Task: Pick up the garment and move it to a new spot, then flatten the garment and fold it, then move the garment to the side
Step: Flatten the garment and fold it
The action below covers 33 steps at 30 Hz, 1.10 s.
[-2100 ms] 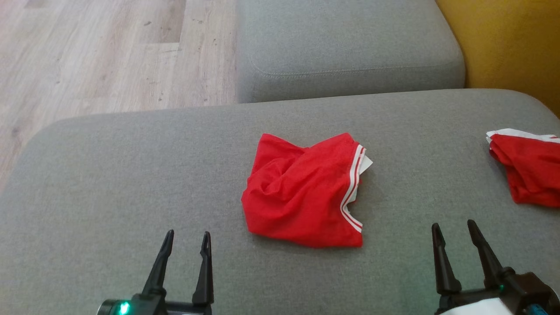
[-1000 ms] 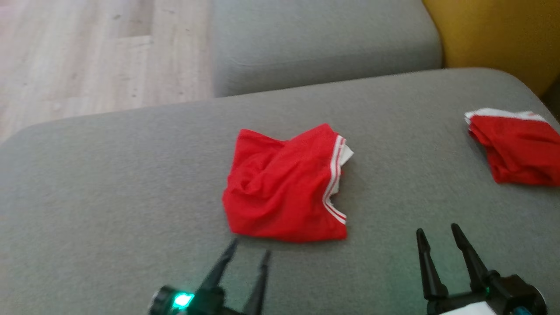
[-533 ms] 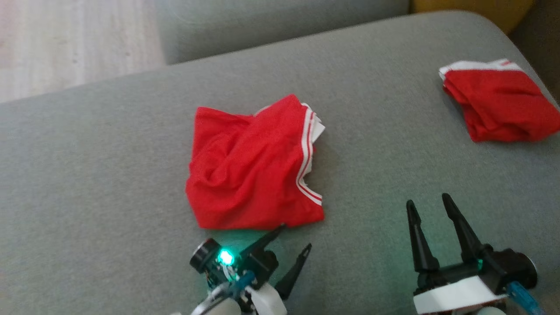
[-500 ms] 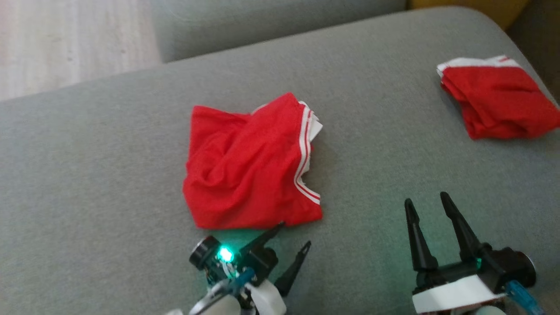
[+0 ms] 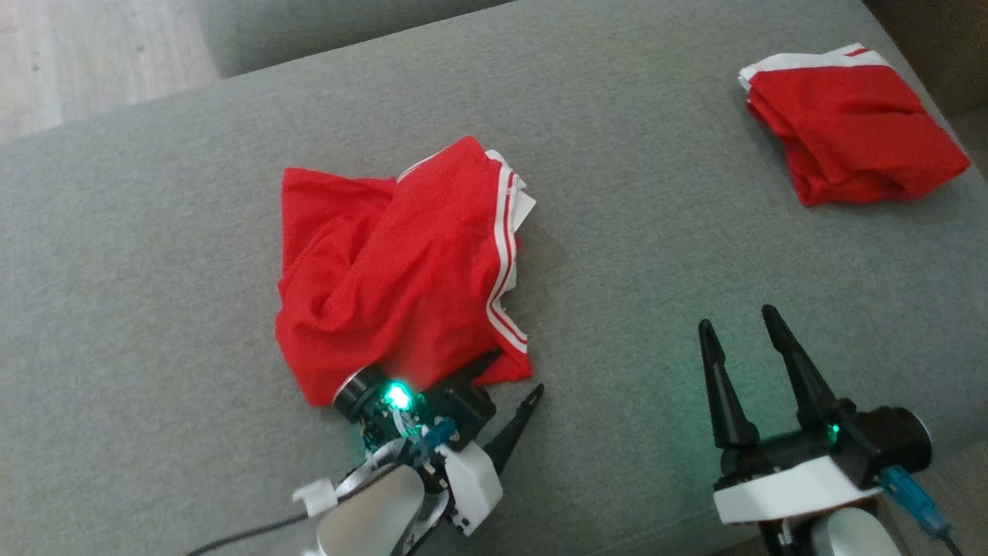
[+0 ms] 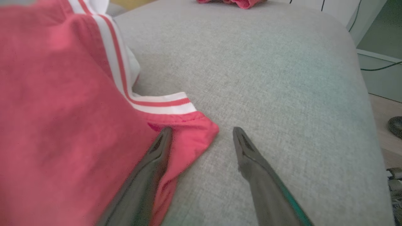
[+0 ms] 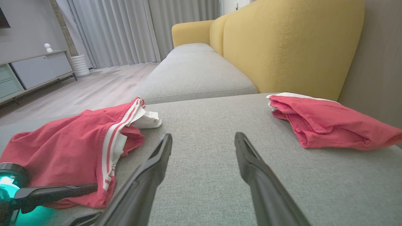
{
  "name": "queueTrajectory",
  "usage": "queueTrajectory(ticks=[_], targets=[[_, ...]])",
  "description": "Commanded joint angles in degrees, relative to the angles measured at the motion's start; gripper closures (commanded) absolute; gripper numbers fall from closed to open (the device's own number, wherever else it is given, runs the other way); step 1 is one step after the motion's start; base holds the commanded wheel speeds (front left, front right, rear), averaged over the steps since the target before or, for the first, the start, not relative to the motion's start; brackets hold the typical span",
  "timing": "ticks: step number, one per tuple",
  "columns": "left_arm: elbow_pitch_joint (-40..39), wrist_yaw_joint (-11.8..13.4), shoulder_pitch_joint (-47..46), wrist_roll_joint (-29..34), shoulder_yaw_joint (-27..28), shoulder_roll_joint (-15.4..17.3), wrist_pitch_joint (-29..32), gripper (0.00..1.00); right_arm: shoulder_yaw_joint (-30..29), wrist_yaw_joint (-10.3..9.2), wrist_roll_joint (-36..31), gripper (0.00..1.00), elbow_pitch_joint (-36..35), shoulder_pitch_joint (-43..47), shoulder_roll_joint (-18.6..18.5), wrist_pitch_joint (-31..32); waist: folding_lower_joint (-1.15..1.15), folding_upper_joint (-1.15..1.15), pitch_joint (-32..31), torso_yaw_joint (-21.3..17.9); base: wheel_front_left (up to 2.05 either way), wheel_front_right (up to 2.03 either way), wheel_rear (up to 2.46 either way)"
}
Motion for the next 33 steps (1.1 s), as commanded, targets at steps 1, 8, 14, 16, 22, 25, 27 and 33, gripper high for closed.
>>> queueTrajectory(ticks=[1,8,14,16,22,25,27,33], targets=[[-0.02,-0.37,-1.84,-1.44,0.67,-0.08,1.04,0.00,1.65,0.21,-0.59,0.00,-1.40,-1.96,-0.32,-0.36,-0.01,0.00,0.12,-0.60,0.00,0.00,0.00],[1.98,-0.48,-3.64,-5.72,-1.76,-0.08,0.02,1.00,1.75,0.21,-0.37,0.00,-1.06,-1.99,-0.19,-0.36,-0.01,0.00,-1.23,-3.16,0.00,0.00,0.00],[-1.50,-1.67,-7.44,-12.21,-1.49,-0.08,-3.50,1.00,1.49,0.21,-0.23,0.00,-0.99,-0.77,-0.04,-0.36,-0.01,0.00,-3.61,-5.15,0.00,0.00,0.00],[-3.38,-2.22,-10.13,-14.67,-1.16,-0.08,-4.20,1.00,1.32,0.21,-0.13,0.00,-1.04,-0.40,0.01,-0.36,-0.01,0.00,-4.40,-5.56,0.00,0.00,0.00],[-8.46,-3.10,-19.54,-20.43,1.45,-0.08,-5.58,1.00,0.88,0.21,-0.05,0.00,-1.21,0.82,0.12,-0.36,-0.01,0.00,-6.36,-5.53,0.00,0.00,0.00],[-10.58,-3.37,-26.48,-23.13,4.37,-0.08,-5.88,1.00,0.80,0.21,-0.05,0.00,-1.39,1.55,0.16,-0.36,-0.01,0.00,-7.57,-4.97,0.00,0.00,0.00],[-11.75,-3.47,-31.03,-24.98,7.48,-0.08,-5.94,1.00,0.95,0.21,-0.08,0.00,-1.41,1.83,0.17,-0.36,-0.01,0.00,-8.46,-4.55,0.00,0.00,0.00],[-13.06,-3.28,-39.59,-28.12,17.18,-0.08,-5.97,1.00,0.77,0.21,-0.22,0.00,-1.75,2.40,-0.11,-0.36,-0.01,0.00,-10.25,-1.84,0.00,0.00,0.00]])
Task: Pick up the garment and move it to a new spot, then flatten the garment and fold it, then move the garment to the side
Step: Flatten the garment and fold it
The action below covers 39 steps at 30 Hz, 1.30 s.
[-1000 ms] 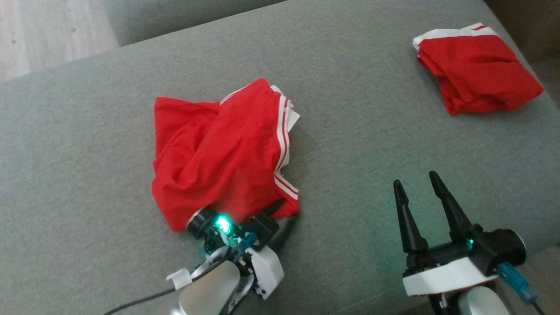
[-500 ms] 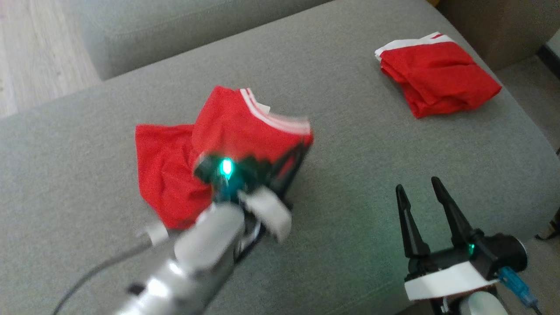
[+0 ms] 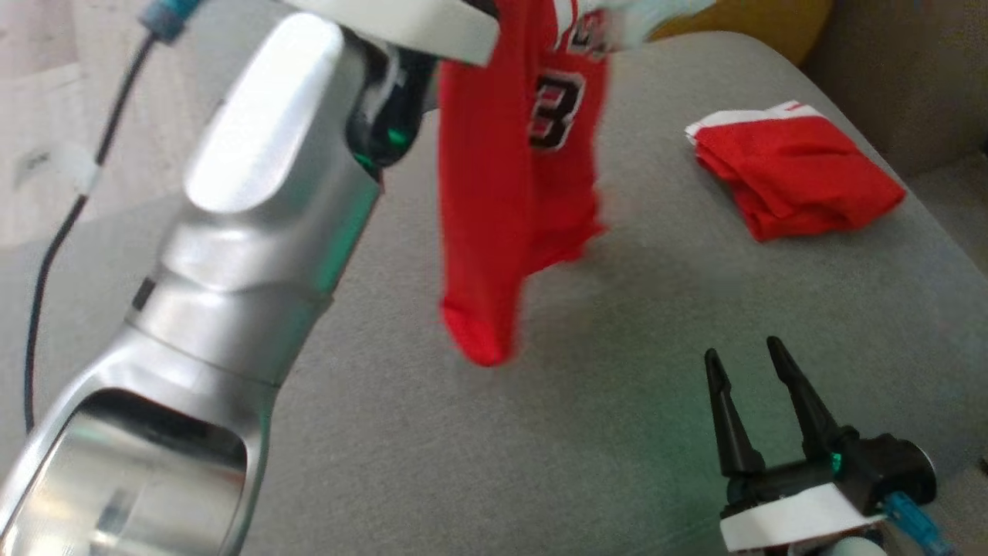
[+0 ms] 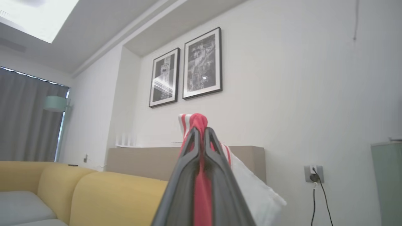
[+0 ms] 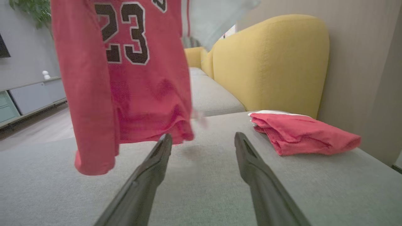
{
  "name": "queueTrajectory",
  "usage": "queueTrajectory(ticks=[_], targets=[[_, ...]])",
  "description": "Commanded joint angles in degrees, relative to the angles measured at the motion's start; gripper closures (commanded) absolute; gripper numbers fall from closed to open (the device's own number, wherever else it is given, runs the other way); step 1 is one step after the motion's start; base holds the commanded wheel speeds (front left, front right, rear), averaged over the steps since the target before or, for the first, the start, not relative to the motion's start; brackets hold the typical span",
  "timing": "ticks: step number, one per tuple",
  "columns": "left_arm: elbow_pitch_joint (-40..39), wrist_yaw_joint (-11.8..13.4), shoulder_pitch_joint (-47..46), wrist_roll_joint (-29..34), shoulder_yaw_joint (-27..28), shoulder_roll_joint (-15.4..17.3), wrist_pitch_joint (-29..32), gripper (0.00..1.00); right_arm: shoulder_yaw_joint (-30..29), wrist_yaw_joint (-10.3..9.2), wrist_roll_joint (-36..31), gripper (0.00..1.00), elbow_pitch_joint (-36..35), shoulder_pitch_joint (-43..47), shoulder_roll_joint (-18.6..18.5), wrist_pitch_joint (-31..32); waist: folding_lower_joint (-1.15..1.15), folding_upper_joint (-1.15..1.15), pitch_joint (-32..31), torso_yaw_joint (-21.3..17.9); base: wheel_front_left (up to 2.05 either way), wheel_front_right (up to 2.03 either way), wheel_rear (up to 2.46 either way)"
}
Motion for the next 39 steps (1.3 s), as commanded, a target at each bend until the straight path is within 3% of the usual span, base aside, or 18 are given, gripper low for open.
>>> queueTrajectory(ticks=[1,5,15,20,26,27,28,39], targets=[[-0.50,0.22,-1.70,0.38,3.30,1.43,-0.21,1.00,1.02,0.21,-0.26,0.00,-2.24,-0.67,-0.42,-0.36,0.01,0.00,-0.87,1.59,0.00,0.00,0.00],[1.60,0.41,8.14,2.43,7.97,1.62,-0.22,1.00,0.18,0.21,-0.25,0.00,-2.54,0.33,-0.38,-0.36,0.01,0.00,-1.38,4.94,0.00,0.00,0.00],[1.56,0.06,43.13,5.05,18.02,2.28,-0.22,1.00,-0.58,0.21,-0.68,0.00,-2.60,1.01,-0.73,-0.36,0.01,0.00,-0.04,10.88,0.00,0.00,0.00],[-2.41,0.05,52.48,8.29,23.15,1.86,-0.22,1.00,-1.05,0.21,-0.82,0.00,-2.61,1.07,-1.23,-0.36,0.01,0.00,-0.08,13.27,0.00,0.00,0.00],[-7.55,0.03,57.10,14.18,24.17,1.52,-0.22,1.00,-0.61,0.21,-0.72,0.00,-2.16,1.62,-1.60,-0.36,0.01,0.00,-1.08,15.54,0.00,0.00,0.00],[-8.24,0.19,57.50,15.16,24.23,1.50,-0.22,0.40,-0.59,0.21,-0.71,0.00,-2.10,1.70,-1.59,-0.36,0.01,0.00,-1.32,15.81,0.00,0.00,0.00],[-9.04,0.50,57.84,16.31,24.27,1.48,-0.22,0.00,-0.60,0.21,-0.68,0.00,-2.07,1.78,-1.57,-0.36,0.01,0.00,-1.54,16.07,0.00,0.00,0.00],[-20.18,4.95,62.76,25.07,25.45,1.44,-0.23,0.00,-2.12,0.21,-0.31,0.00,-2.06,2.67,-1.01,-0.36,0.01,0.00,-3.35,18.57,0.00,0.00,0.00]])
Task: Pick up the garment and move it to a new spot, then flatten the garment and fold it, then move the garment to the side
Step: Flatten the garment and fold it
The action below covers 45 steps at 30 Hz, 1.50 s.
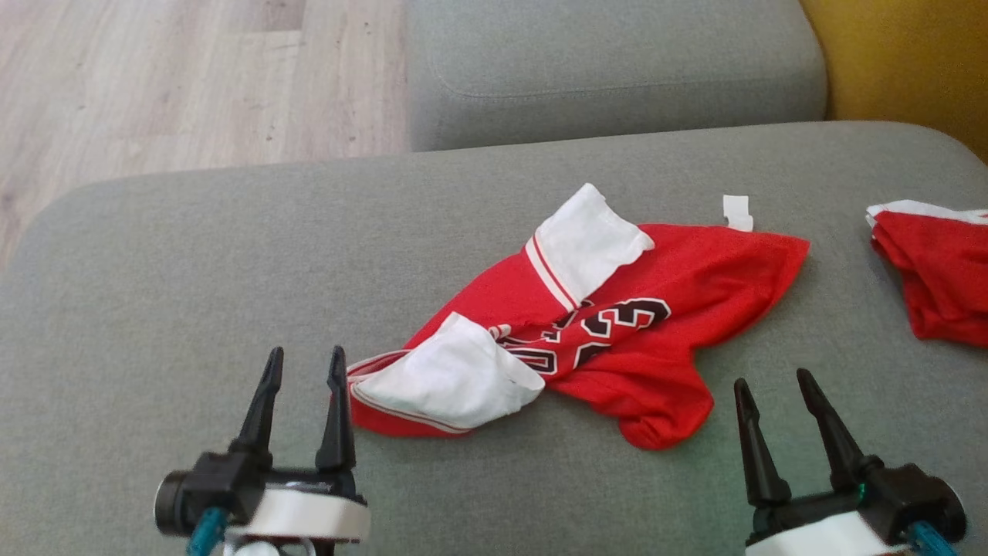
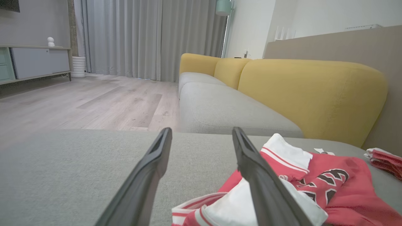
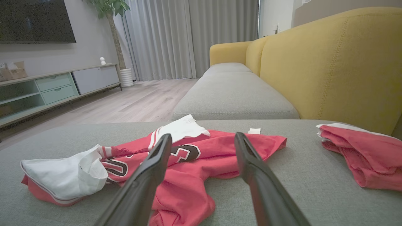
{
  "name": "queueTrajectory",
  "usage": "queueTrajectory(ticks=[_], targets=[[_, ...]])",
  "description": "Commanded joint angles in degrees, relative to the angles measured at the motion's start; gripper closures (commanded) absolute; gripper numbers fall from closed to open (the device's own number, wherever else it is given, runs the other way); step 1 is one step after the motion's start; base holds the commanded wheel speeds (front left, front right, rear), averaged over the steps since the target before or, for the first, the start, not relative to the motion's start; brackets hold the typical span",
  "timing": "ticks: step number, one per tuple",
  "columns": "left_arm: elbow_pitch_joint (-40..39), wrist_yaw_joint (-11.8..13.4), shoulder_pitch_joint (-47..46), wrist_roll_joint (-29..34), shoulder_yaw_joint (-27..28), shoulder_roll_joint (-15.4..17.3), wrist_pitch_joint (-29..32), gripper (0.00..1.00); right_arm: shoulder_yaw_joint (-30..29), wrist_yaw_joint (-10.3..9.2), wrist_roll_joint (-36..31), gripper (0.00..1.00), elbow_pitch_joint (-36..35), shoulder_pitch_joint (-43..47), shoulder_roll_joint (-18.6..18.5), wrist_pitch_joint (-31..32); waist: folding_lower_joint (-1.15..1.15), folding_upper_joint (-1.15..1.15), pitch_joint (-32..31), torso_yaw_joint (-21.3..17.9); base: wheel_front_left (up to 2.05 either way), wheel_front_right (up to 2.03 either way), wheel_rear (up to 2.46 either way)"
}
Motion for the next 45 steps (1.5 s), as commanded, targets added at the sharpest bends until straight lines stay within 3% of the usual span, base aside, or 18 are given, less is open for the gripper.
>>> queueTrajectory(ticks=[1,7,17,23,28,32,45], targets=[[-2.20,0.34,-1.14,0.84,2.07,0.14,-0.29,0.00,0.99,0.21,0.11,0.00,-1.71,-1.01,-0.38,-0.36,0.00,0.00,-0.18,0.38,0.00,0.00,0.00],[-3.06,0.40,0.94,6.38,0.46,0.13,-0.29,0.00,1.07,0.21,0.04,0.00,-1.59,-1.11,-0.21,-0.36,0.00,0.00,-0.19,0.60,0.00,0.00,0.00],[-2.38,1.00,0.64,7.89,-2.05,0.13,-0.29,0.00,1.17,0.21,0.16,0.00,-1.26,-1.16,-0.32,-0.36,0.00,0.00,0.54,-0.97,0.00,0.00,0.00],[0.73,0.07,-2.34,10.26,-4.61,0.13,-0.29,0.00,1.28,0.21,0.15,0.00,-1.31,-1.27,-0.31,-0.36,0.00,0.00,1.35,-1.84,0.00,0.00,0.00],[8.49,-1.02,-9.30,13.74,-7.61,0.65,-0.22,0.00,1.74,0.21,0.05,0.00,-1.23,-1.73,-0.44,-0.36,0.00,0.00,2.57,-2.27,0.00,0.00,0.00],[16.92,-1.10,-17.19,16.50,-9.14,1.12,3.56,0.00,2.62,0.21,-0.04,0.00,-1.20,-2.71,-0.59,-0.36,0.00,0.00,3.91,-2.94,0.00,0.00,0.00],[37.41,-3.62,-31.18,15.45,-11.42,0.73,4.66,0.00,3.85,0.21,-0.04,0.00,-0.78,-5.30,-2.19,-0.36,0.00,0.00,8.38,-5.42,0.00,0.00,0.00]])
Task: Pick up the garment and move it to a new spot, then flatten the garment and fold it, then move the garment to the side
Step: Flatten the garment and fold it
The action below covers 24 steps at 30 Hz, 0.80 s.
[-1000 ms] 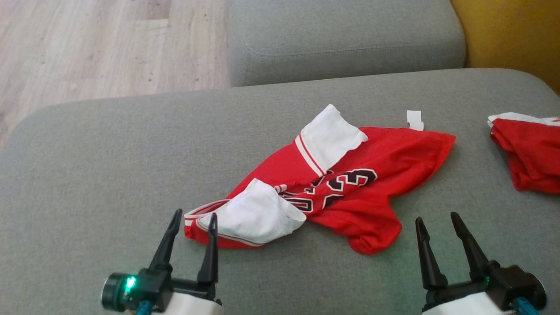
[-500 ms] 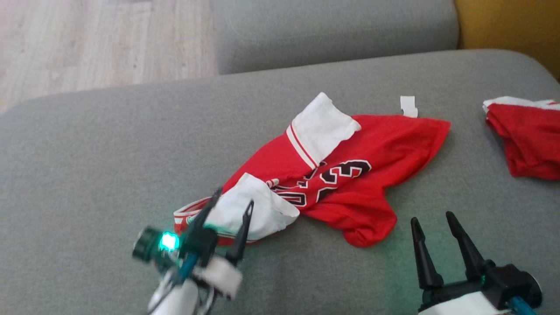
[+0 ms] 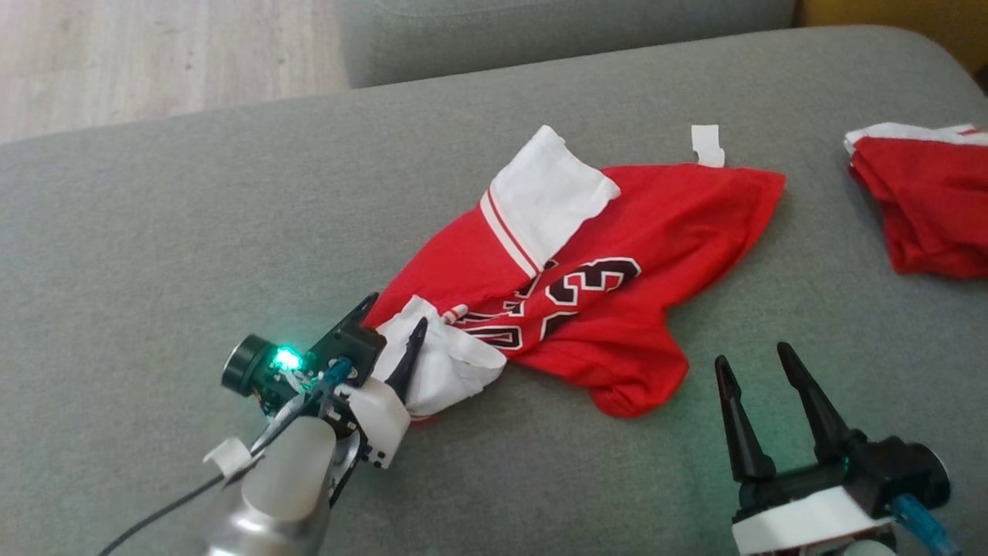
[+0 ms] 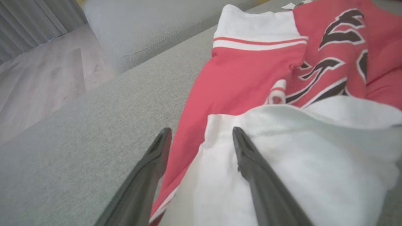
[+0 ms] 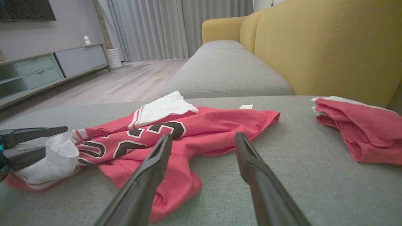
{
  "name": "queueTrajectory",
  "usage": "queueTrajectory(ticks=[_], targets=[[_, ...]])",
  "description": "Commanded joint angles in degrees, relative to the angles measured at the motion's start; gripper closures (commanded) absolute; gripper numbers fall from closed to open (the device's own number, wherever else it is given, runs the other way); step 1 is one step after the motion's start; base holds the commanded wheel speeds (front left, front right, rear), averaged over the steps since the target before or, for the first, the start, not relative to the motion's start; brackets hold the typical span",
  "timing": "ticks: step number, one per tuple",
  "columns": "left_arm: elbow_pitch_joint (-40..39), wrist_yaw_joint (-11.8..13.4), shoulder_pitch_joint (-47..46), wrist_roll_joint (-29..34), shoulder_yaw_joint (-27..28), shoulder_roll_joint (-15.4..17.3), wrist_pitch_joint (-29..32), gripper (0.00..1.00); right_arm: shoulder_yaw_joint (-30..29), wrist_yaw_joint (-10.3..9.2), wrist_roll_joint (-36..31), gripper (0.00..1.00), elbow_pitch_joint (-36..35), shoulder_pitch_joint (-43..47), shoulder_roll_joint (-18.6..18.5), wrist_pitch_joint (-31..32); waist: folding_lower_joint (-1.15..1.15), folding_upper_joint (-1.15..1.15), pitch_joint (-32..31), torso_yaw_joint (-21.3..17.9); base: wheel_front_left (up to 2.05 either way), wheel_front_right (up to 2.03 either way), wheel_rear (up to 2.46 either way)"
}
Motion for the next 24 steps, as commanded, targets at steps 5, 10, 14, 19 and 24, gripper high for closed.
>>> queueTrajectory(ticks=[5,10,14,19,24], targets=[[3.32,-0.76,-4.60,-0.36,-0.64,0.57,-2.45,0.00,1.55,0.21,-0.18,0.00,-1.60,-2.88,-1.08,-0.36,-0.01,0.00,0.82,-1.60,0.00,0.00,0.00],[6.19,-1.20,-5.65,-0.35,-2.71,0.50,-4.01,0.35,1.54,0.21,-0.11,0.00,-1.58,-2.50,-0.80,-0.36,-0.01,0.00,0.51,-2.32,0.00,0.00,0.00],[8.62,-1.41,-6.32,-0.83,-3.96,0.48,-4.80,1.00,1.64,0.21,-0.07,0.00,-1.37,-2.10,-0.63,-0.36,-0.01,0.00,-0.20,-2.90,0.00,0.00,0.00],[7.67,-0.78,-5.99,-1.33,-4.17,0.76,-5.52,1.00,1.52,0.21,-0.13,0.00,-1.14,-1.60,-0.57,-0.36,-0.01,0.00,-1.52,-3.18,0.00,0.00,0.00],[0.24,0.02,-3.77,-2.94,-3.08,2.14,-5.64,1.00,1.01,0.21,0.00,0.00,-1.09,-0.02,-0.35,-0.36,-0.01,0.00,-3.22,-2.23,0.00,0.00,0.00]])
